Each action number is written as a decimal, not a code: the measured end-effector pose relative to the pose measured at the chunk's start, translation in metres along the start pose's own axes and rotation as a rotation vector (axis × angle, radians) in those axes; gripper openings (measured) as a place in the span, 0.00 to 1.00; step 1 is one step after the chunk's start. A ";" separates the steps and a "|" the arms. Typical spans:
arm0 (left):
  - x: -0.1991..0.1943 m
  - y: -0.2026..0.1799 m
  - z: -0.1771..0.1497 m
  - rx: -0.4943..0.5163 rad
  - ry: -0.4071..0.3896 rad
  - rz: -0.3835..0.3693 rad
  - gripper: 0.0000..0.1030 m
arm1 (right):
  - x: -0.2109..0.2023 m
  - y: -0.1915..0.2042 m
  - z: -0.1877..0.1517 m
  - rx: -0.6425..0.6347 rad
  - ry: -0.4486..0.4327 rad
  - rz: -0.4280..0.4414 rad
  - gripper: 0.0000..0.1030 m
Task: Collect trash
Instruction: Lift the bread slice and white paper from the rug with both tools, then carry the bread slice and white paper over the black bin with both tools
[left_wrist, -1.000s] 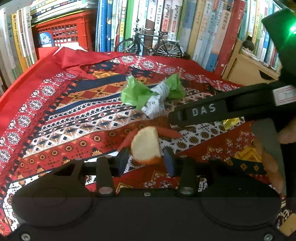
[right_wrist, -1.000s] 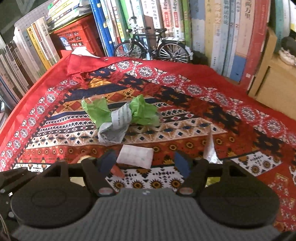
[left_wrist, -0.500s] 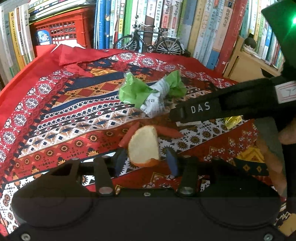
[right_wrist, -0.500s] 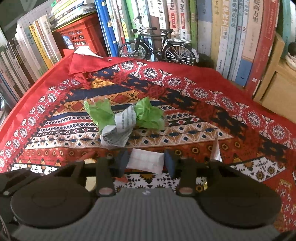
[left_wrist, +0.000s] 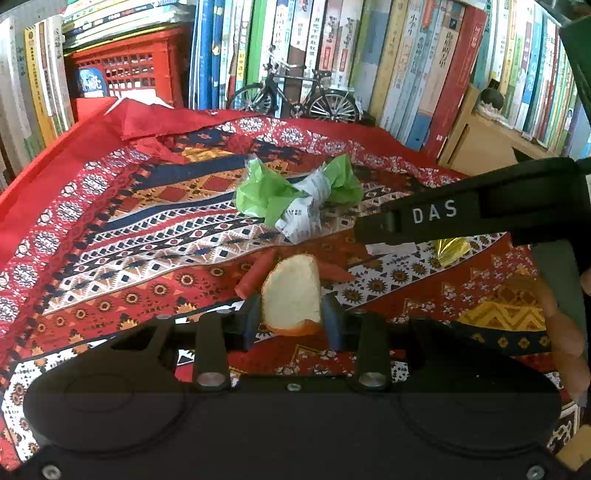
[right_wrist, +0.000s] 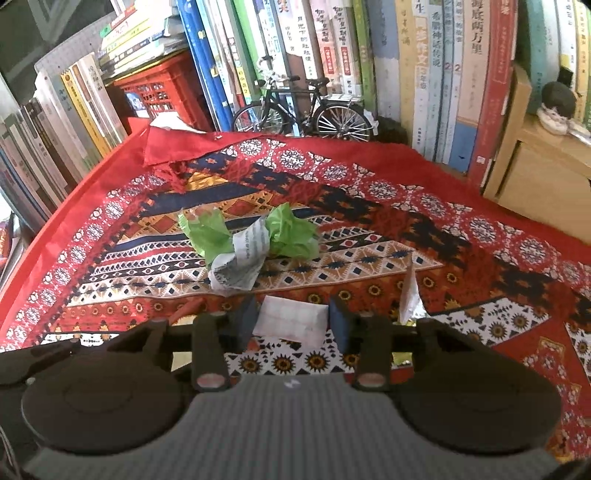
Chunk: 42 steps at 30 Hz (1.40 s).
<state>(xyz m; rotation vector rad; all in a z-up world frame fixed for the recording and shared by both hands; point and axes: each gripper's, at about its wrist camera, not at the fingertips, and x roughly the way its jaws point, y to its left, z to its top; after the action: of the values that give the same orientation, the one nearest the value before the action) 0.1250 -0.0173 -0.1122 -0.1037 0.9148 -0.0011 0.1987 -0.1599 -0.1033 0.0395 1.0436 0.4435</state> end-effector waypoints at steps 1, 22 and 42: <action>-0.003 0.000 0.000 -0.001 -0.004 0.002 0.33 | -0.003 0.000 0.000 0.004 -0.001 0.000 0.46; -0.096 0.017 -0.040 -0.049 -0.083 0.030 0.32 | -0.078 0.046 -0.035 0.002 -0.063 -0.005 0.45; -0.219 0.043 -0.105 -0.097 -0.164 0.051 0.32 | -0.169 0.109 -0.096 -0.039 -0.129 -0.010 0.46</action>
<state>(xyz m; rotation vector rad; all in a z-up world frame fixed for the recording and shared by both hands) -0.0936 0.0257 -0.0066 -0.1679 0.7532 0.0979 0.0097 -0.1402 0.0137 0.0280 0.9083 0.4460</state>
